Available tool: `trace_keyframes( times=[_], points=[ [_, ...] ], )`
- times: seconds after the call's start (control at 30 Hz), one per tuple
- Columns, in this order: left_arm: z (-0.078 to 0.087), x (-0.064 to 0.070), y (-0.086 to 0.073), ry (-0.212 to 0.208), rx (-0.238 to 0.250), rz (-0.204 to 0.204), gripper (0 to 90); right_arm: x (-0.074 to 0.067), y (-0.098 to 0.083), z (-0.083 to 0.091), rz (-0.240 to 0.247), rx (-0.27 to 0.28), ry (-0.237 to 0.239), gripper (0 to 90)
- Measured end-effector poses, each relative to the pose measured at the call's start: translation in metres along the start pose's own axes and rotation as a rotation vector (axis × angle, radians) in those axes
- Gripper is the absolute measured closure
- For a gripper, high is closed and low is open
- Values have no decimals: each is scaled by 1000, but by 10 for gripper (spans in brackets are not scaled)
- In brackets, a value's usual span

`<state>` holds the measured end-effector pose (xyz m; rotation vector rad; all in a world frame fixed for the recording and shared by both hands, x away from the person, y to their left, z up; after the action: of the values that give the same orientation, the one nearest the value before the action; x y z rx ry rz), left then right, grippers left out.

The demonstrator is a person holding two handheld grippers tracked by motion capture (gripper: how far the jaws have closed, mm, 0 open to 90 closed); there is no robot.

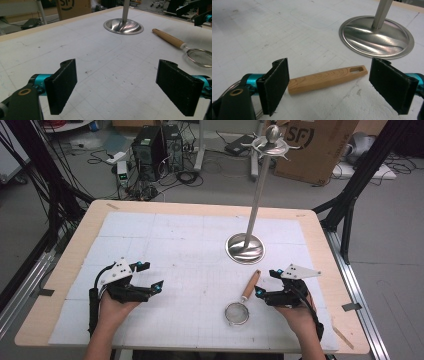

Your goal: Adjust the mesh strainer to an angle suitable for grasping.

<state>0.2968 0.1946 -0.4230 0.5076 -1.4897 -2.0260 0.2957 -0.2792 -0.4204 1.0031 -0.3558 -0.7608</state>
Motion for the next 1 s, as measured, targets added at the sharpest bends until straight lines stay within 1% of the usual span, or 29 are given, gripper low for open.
trace_keyframes(
  times=[0.03, 0.07, 0.23, 0.33, 0.43, 0.53, 0.77, 0.83, 0.9, 0.93, 0.97, 1.0],
  points=[
    [0, 0, 0, 1, -2, 3, 177, 0, 0, -1, 0, -2, 0, 156],
    [-1, 0, 0, 0, -7, -2, 177, 1, -1, -1, 3, -2, -1, 156],
    [-2, 2, 0, -2, -9, -6, 178, 2, -2, 0, 2, -3, -5, 156],
    [-2, 2, 0, -6, -6, -5, 178, -1, -1, 0, 0, 0, -9, 156],
    [-2, 2, -1, -5, -11, -7, 178, -2, 0, -1, 13, 4, -5, 168],
    [-3, 2, -1, -10, -11, -6, 178, -4, 0, -2, 10, 2, -3, 175],
    [-5, 2, -1, -7, -16, -10, 179, -3, -2, -2, 8, 0, 3, 242],
    [-5, 2, -1, -6, -16, -9, 179, -3, -2, -2, 2, -5, 10, 287],
    [-5, 2, -2, -7, -18, -8, 179, -3, -2, -3, 10, -6, 10, 316],
    [-5, 2, -2, -9, -19, -8, 179, -3, -2, -3, 10, -6, 10, 316],
    [-5, 2, -2, -10, -21, -13, 180, -5, -2, -3, 10, -9, 14, 355],
    [-5, 3, -2, -9, -20, -12, 180, -5, -2, -3, 14, -9, 14, 374]
  ],
)
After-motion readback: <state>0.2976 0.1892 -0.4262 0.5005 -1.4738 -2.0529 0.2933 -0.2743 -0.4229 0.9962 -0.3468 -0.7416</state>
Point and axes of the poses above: each handheld gripper's, and its own axes: z roughly backward along the jaws, y roughly out of its top, x roughly to its right, the point moved 1 cm from there along -z, roughly forward along the jaws, and after that the axes turned 1 degree about -z, right-handed, at the moved point
